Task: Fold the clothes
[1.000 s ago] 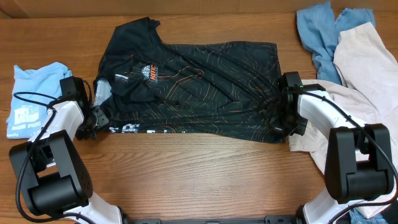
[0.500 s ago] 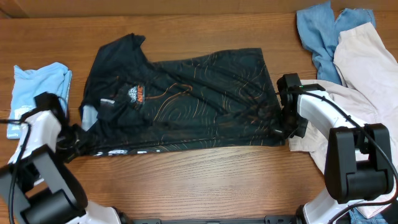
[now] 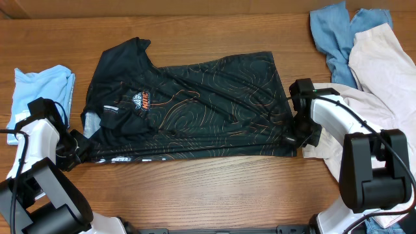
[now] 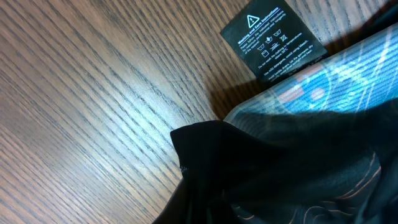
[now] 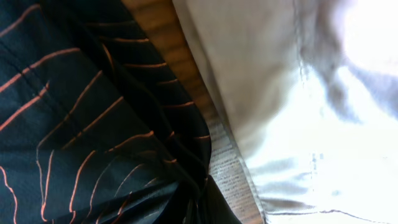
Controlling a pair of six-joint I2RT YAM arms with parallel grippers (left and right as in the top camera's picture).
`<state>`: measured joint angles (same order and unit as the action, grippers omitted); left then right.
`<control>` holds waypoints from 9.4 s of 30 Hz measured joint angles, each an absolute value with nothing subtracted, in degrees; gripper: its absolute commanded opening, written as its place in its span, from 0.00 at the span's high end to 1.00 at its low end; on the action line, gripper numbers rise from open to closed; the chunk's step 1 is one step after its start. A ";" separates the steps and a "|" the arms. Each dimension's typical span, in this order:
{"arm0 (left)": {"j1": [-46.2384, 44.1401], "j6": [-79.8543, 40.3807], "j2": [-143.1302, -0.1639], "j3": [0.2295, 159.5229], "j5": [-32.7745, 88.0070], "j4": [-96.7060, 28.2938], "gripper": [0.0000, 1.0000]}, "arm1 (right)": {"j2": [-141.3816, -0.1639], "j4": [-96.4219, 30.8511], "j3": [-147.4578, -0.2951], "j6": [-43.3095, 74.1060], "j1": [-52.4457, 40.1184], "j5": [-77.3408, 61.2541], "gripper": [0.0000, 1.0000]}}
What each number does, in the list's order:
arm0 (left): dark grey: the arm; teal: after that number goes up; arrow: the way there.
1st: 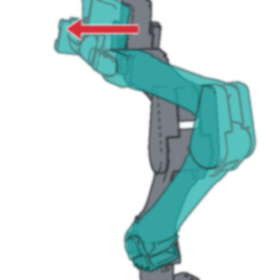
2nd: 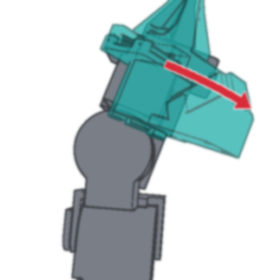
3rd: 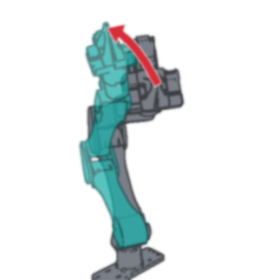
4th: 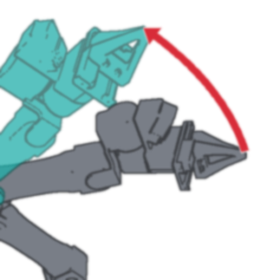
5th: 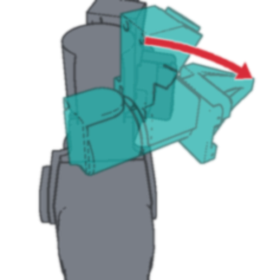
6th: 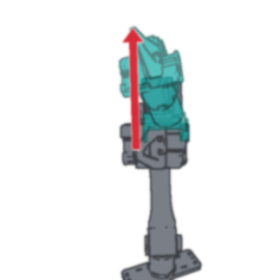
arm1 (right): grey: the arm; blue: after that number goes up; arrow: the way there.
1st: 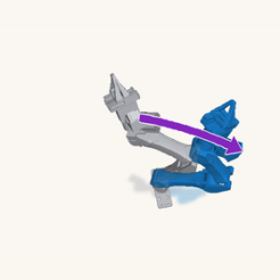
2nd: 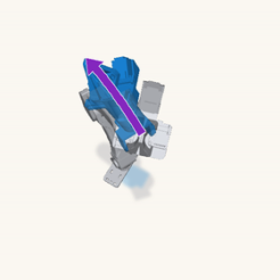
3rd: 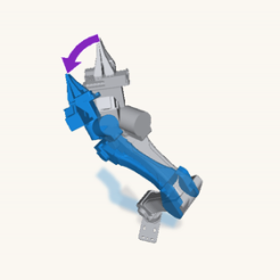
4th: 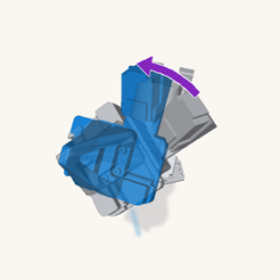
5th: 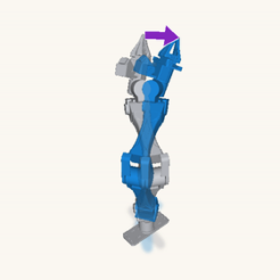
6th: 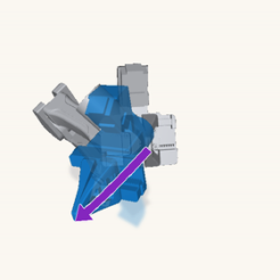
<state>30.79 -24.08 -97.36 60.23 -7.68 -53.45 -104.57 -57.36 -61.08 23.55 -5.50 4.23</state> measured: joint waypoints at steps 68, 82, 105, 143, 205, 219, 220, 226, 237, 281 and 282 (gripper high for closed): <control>17.37 -3.79 -145.29 125.97 15.90 -46.61 0.15 | -88.97 -61.78 -74.04 7.49 -5.28 -6.17 0.31; 12.88 -2.96 -146.41 128.16 14.22 -55.96 0.96 | -88.97 -57.34 -74.04 7.51 -5.28 -6.15 0.43; 14.98 -6.07 -147.09 143.48 11.75 -84.58 0.96 | -124.88 -12.62 -81.60 -0.40 -4.14 -8.14 0.13; 14.98 -6.28 -147.11 143.48 11.73 -85.60 0.96 | -130.89 -1.04 -85.17 1.23 -5.13 -8.16 0.96; 14.11 -4.54 -113.62 107.00 2.13 -95.96 0.96 | -118.34 -97.12 -113.62 2.79 1.04 -5.13 0.96; 14.11 -6.24 -112.38 93.12 -1.52 -88.12 0.96 | -116.97 -94.61 -95.33 2.81 0.71 -5.37 0.96; 14.11 -6.39 -112.38 92.73 -1.78 -88.05 0.96 | -116.62 -94.37 -94.41 2.83 0.69 -5.41 0.96; 14.11 -7.35 -112.38 91.33 -2.68 -87.05 0.96 | -112.77 -93.51 -88.68 2.81 0.64 -5.56 0.96; 14.11 -7.38 -112.38 91.31 -2.90 -86.30 0.96 | -112.60 -92.09 -81.65 3.84 0.67 -5.61 0.96; 14.11 -7.40 -112.38 91.20 -3.29 -85.45 0.96 | -108.60 -52.64 -71.57 8.99 -0.47 -6.00 0.71; 14.11 -7.40 -112.38 91.20 -3.29 -85.43 0.96 | -108.60 -53.47 -71.57 9.30 -0.47 -5.98 0.62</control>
